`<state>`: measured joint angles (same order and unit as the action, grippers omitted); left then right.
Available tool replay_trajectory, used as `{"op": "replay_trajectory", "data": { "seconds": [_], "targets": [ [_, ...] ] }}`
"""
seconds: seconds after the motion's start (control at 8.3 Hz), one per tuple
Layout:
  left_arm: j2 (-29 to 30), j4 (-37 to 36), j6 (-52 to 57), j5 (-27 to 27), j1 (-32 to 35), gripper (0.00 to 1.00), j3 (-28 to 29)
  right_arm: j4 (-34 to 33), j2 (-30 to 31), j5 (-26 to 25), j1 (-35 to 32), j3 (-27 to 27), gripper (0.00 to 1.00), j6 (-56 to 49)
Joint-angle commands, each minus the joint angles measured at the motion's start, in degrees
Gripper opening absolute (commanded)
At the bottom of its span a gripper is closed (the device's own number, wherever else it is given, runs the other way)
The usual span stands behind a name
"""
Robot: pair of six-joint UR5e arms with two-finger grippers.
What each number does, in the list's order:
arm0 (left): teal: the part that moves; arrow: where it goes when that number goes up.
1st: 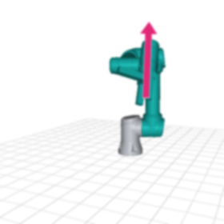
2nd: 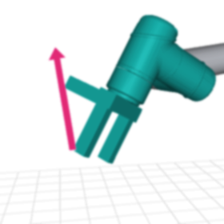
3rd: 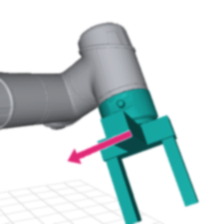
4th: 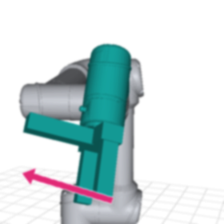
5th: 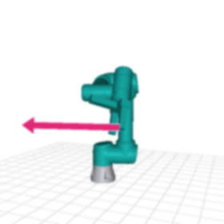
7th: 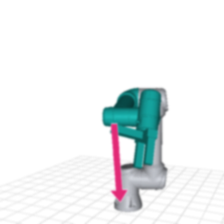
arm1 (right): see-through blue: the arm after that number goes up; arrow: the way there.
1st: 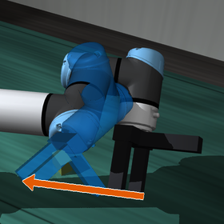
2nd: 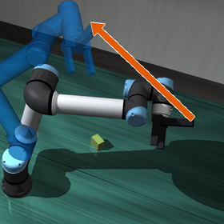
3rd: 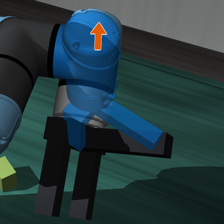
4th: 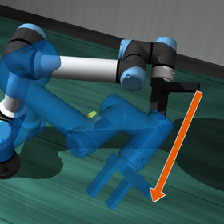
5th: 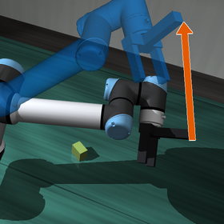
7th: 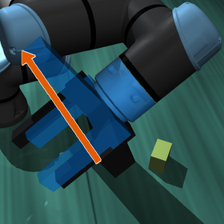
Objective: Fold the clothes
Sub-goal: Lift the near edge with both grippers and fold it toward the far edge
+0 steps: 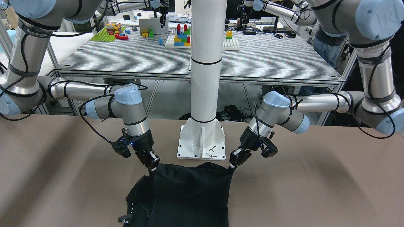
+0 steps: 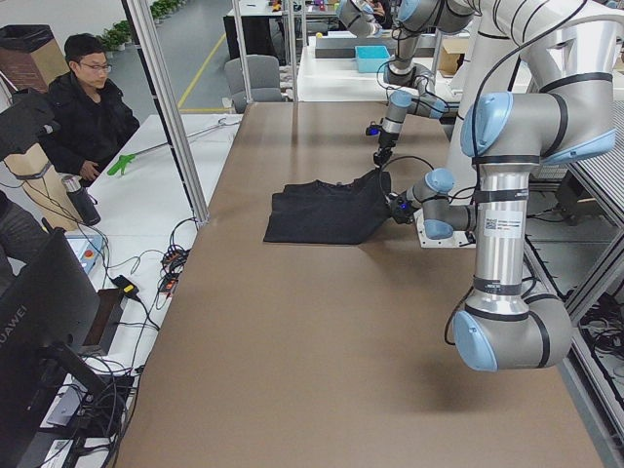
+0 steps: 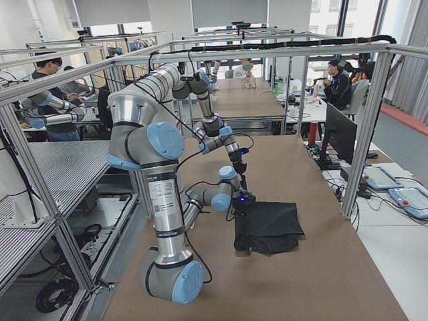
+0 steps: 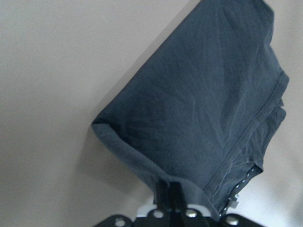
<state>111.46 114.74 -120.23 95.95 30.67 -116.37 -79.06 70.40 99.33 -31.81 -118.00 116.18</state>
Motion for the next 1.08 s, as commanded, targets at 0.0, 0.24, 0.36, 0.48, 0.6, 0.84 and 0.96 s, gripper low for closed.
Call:
{"op": "replay_trajectory", "data": {
  "seconds": [0.0, 0.24, 0.36, 0.48, 0.6, 0.84, 0.96],
  "targets": [
    [12.7, 0.2, 3.9, 5.4, 9.6, 0.0, 18.4, 0.1, -7.4, 3.5, -6.4, 11.7, 0.0, -6.1],
    [22.8, 1.9, 6.6, 6.5, 12.9, 0.0, 34.1, 3.2, -12.1, 4.3, -9.0, 20.7, 0.0, -9.0],
    [27.8, 4.3, 8.6, 8.3, 15.3, 0.0, 43.0, 7.4, -14.6, 5.3, -11.2, 28.2, 0.0, -12.2],
    [32.2, 10.0, 11.2, 7.9, 16.0, 0.02, 54.1, 12.0, -19.2, 7.0, -14.1, 38.9, 0.0, -16.0],
    [34.4, 15.6, 14.7, 5.7, 16.1, 0.71, 62.1, 16.8, -23.9, 7.0, -16.1, 49.9, 0.21, -20.8],
    [34.3, 15.9, 21.9, 2.4, 16.1, 0.94, 63.8, 19.8, -25.1, 7.2, -18.5, 53.0, 0.95, -31.8],
    [34.3, 15.9, 21.9, 2.4, 16.1, 0.94, 63.8, 19.8, -25.4, 7.2, -18.5, 52.9, 0.95, -32.3]
  ]
}}
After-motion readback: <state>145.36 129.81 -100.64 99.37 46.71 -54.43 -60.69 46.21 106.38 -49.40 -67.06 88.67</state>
